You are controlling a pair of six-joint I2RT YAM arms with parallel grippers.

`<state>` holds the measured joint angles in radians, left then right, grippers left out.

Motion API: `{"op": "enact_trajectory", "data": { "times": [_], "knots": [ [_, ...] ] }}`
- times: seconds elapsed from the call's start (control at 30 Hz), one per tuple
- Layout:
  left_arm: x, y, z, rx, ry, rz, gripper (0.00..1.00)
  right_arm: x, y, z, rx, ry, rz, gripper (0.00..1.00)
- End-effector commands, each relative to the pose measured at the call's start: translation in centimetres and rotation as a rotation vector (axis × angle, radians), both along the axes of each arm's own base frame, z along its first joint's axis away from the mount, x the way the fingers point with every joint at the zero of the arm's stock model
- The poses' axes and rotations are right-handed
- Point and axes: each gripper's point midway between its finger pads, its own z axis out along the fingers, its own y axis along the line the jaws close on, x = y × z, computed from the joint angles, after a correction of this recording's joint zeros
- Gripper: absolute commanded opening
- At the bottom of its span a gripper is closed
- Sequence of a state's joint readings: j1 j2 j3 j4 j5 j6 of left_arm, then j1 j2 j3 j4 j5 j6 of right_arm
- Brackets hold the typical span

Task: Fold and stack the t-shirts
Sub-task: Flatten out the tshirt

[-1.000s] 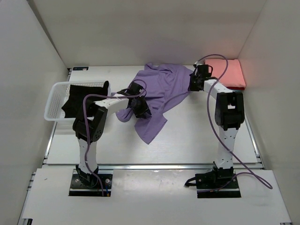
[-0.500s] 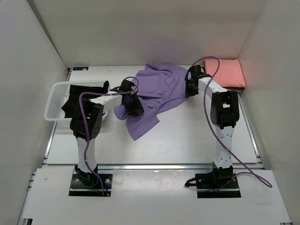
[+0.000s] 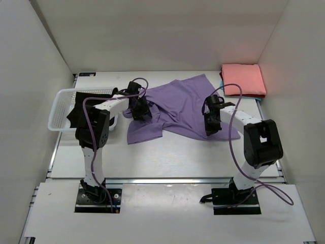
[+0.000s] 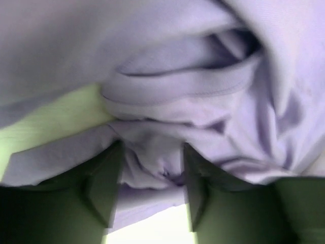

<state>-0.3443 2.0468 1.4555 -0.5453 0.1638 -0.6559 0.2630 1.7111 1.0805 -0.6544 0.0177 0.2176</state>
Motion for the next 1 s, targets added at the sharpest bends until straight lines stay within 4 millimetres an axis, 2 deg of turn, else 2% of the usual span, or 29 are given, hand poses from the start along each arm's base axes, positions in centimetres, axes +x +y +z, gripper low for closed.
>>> {"op": "enact_trajectory", "data": {
  "times": [0.0, 0.03, 0.07, 0.1, 0.13, 0.17, 0.2, 0.23, 0.27, 0.3, 0.33, 0.37, 0.43, 0.47, 0.5, 0.53, 0.63, 0.67, 0.73, 0.8, 0.97],
  "knots": [
    [0.4, -1.8, 7.7, -0.095, -0.159, -0.079, 0.66, 4.5, 0.3, 5.9, 0.081, -0.233, -0.004, 0.03],
    [0.1, -1.8, 9.5, -0.113, -0.195, -0.086, 0.71, 4.6, 0.2, 7.2, 0.091, -0.269, 0.01, 0.04],
    [-0.5, -1.7, 10.9, -0.129, -0.217, -0.082, 0.78, 4.9, -0.2, 8.1, 0.086, -0.295, 0.002, 0.11],
    [-1.3, -1.5, 10.8, -0.137, -0.209, -0.088, 0.8, 4.8, -0.5, 9.2, 0.085, -0.321, 0.0, 0.21],
    [-2.1, -1.1, 12.0, -0.142, -0.225, -0.096, 0.86, 4.9, -0.7, 10.5, 0.096, -0.361, 0.007, 0.28],
    [-2.8, -0.6, 12.4, -0.13, -0.232, -0.101, 0.87, 4.7, -1.3, 10.8, 0.089, -0.368, 0.003, 0.3],
    [-3.5, -0.1, 11.9, -0.126, -0.216, -0.107, 0.78, 4.0, -1.8, 11.2, 0.083, -0.374, 0.001, 0.31],
    [-4.7, 0.2, 11.7, -0.115, -0.214, -0.125, 0.26, 3.3, -2.9, 11.6, 0.078, -0.38, -0.024, 0.31],
    [-5.1, 1.0, 12.3, -0.098, -0.239, -0.119, 0.0, 3.2, -3.9, 11.8, 0.07, -0.387, -0.043, 0.31],
    [-6.0, 1.7, 12.1, -0.079, -0.242, -0.122, 0.0, 2.3, -5.2, 11.8, 0.053, -0.387, -0.069, 0.31],
    [-6.8, 2.3, 10.5, -0.049, -0.211, -0.118, 0.0, 1.2, -5.9, 11.9, 0.052, -0.399, -0.078, 0.31],
    [-7.4, 2.7, 10.0, -0.029, -0.21, -0.129, 0.0, 0.9, -7.2, 12.9, 0.047, -0.439, -0.116, 0.31],
    [-8.0, 3.6, 8.7, 0.001, -0.183, -0.12, 0.0, -0.9, -8.1, 11.6, 0.033, -0.426, -0.135, 0.31],
    [-8.1, 4.1, 8.3, 0.016, -0.173, -0.11, 0.12, -1.0, -9.1, 12.3, 0.027, -0.462, -0.165, 0.32],
    [-8.2, 4.6, 7.4, 0.03, -0.164, -0.113, 0.39, -1.7, -9.4, 11.1, 0.013, -0.439, -0.167, 0.33],
    [-8.5, 5.2, 6.4, 0.059, -0.144, -0.102, 0.45, -1.9, -9.5, 11.1, 0.007, -0.448, -0.163, 0.33],
    [-9.2, 6.5, 4.3, 0.142, -0.094, -0.093, 0.55, -2.1, -10.2, 9.5, -0.002, -0.444, -0.194, 0.33],
    [-9.3, 6.6, 4.0, 0.154, -0.089, -0.086, 0.59, -1.8, -10.8, 9.7, -0.002, -0.467, -0.22, 0.33],
    [-9.6, 7.5, 2.8, 0.212, -0.057, -0.065, 0.65, -1.9, -12.1, 8.6, 0.015, -0.469, -0.319, 0.33],
    [-9.7, 8.4, 2.1, 0.259, -0.037, -0.045, 0.67, -1.5, -13.0, 8.7, 0.025, -0.506, -0.376, 0.36],
    [-10.6, 8.7, -0.4, 0.321, 0.04, -0.066, 0.71, -1.0, -14.7, 7.6, -0.031, -0.492, -0.454, 0.48]
  ]
}}
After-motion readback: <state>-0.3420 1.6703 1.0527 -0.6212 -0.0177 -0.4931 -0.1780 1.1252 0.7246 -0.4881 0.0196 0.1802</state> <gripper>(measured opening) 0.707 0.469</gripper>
